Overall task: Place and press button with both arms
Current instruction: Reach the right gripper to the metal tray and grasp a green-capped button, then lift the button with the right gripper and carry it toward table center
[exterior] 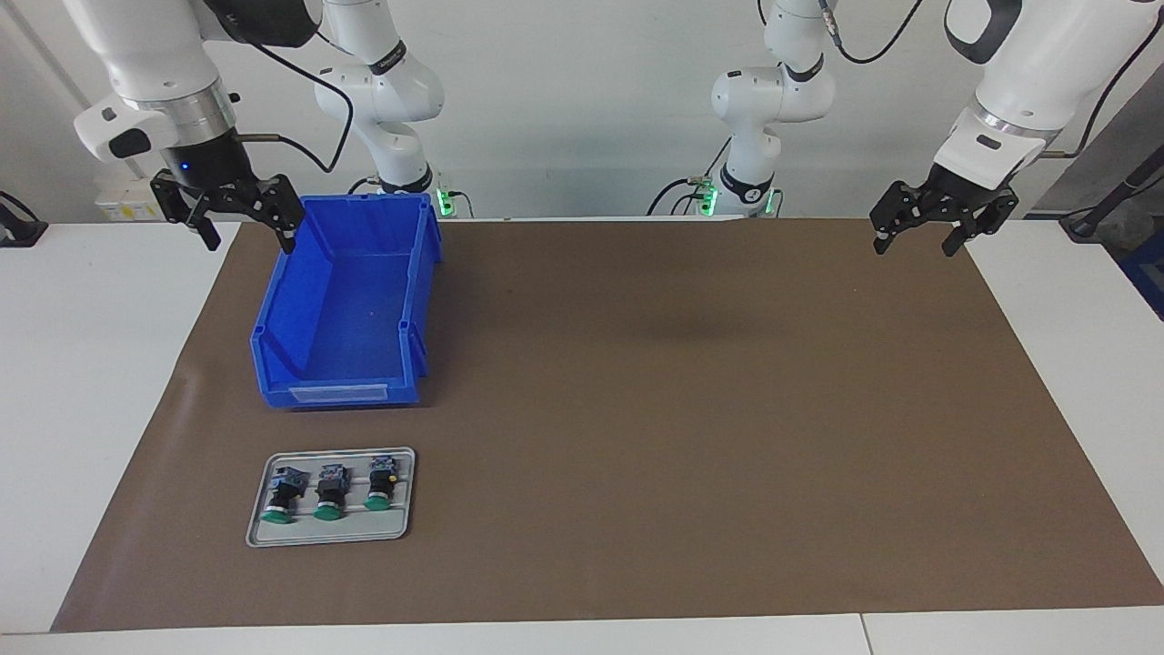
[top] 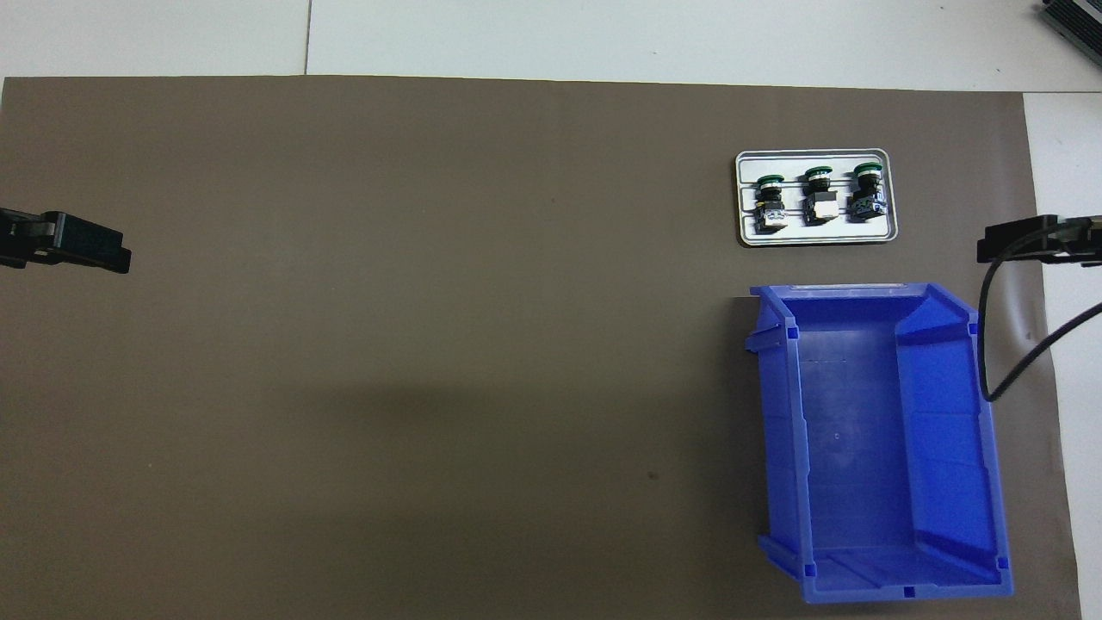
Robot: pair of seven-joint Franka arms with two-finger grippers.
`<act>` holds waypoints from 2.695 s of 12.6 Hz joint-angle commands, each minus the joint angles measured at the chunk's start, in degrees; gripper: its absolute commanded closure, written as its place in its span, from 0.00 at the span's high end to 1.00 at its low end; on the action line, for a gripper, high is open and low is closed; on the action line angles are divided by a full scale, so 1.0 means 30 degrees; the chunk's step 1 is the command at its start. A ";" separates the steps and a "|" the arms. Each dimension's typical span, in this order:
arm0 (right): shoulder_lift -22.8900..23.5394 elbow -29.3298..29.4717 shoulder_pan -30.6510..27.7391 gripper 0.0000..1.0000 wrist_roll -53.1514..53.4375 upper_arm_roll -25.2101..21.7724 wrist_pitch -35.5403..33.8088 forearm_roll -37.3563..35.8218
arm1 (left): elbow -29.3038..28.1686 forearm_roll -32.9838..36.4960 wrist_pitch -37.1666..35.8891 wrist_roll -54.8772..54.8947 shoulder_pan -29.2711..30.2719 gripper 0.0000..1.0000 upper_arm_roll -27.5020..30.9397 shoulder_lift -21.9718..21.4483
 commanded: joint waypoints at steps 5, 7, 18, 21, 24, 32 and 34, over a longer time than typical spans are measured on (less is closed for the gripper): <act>0.7886 0.1871 -0.0075 1.00 -0.0311 0.0197 0.8237 0.0773 | -0.0578 0.0363 -0.0035 -0.0193 0.0126 1.00 -0.0149 -0.0510; 0.9209 0.1725 0.0129 1.00 -0.0311 0.0285 1.0440 0.0832 | -0.0578 0.0363 -0.0035 -0.0192 0.0126 1.00 -0.0149 -0.0510; 1.1470 -0.0356 0.0219 0.76 -0.1364 0.0344 1.4023 0.0832 | -0.0578 0.0363 -0.0035 -0.0193 0.0126 1.00 -0.0149 -0.0510; 1.1441 -0.0620 0.0219 0.17 -0.1366 0.0344 1.3906 0.0832 | -0.0578 0.0363 -0.0035 -0.0192 0.0126 1.00 -0.0120 -0.0510; 1.1411 -0.0562 0.0189 0.00 -0.1337 0.0344 1.3701 0.0832 | -0.0578 0.0363 -0.0006 -0.0193 0.0126 1.00 -0.0149 -0.0510; 1.0419 0.5240 0.2089 0.00 0.8800 0.0196 0.6640 0.0510 | -0.0578 0.0363 -0.0035 -0.0193 0.0126 1.00 -0.0149 -0.0510; 1.0065 0.5240 0.3229 0.00 1.5332 0.0343 0.6640 0.0481 | -0.0578 0.0363 -0.0035 -0.0193 0.0126 1.00 -0.0149 -0.0510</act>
